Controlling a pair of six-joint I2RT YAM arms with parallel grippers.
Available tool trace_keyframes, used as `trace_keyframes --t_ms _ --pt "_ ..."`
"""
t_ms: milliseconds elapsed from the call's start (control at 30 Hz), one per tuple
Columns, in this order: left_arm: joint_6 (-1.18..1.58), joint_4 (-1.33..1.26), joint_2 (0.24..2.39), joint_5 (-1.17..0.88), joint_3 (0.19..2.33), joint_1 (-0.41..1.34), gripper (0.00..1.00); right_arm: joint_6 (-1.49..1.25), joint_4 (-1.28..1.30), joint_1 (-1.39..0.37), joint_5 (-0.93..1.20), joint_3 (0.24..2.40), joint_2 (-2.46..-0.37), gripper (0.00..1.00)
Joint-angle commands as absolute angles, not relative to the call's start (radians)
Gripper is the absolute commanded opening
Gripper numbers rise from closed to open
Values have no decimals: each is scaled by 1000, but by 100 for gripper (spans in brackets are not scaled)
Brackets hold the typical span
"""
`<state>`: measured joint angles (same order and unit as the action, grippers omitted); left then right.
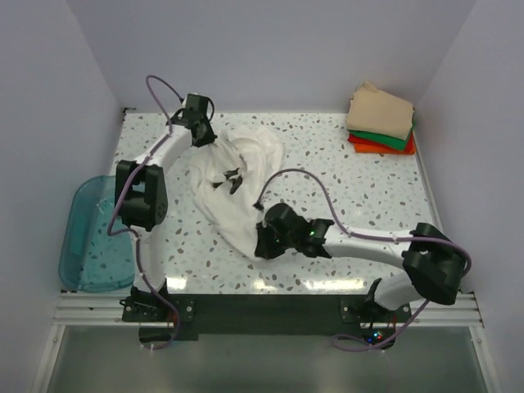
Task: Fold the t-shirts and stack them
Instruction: Flatten the tshirt out
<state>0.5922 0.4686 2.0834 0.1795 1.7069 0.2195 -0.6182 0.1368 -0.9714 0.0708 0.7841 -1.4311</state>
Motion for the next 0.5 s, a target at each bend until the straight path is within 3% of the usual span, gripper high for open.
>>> trace_keyframes --t_ms 0,33,67,100,133,200,333,467 --pt "520 564 2141 180 1886 178 0 -658 113 -1100 48 908 -1512 0" --pt "511 592 2158 178 1970 172 0 -660 118 -1098 63 928 -1538 6" --pt "494 630 2186 173 2002 172 10 -650 141 -1097 48 965 -1552 16" --pt "489 638 2187 161 2026 172 17 -640 153 -1094 19 982 -1563 40" --pt "488 640 2166 158 2019 172 33 -618 161 -1076 8 995 -1560 48" --pt "488 600 2116 132 1970 172 46 -604 164 -1040 12 1023 -1534 64" --pt "492 551 1950 129 1812 172 63 -598 184 -832 54 1040 -1508 70" --pt "549 485 1775 91 1590 179 63 -591 213 -626 35 1115 -1580 69"
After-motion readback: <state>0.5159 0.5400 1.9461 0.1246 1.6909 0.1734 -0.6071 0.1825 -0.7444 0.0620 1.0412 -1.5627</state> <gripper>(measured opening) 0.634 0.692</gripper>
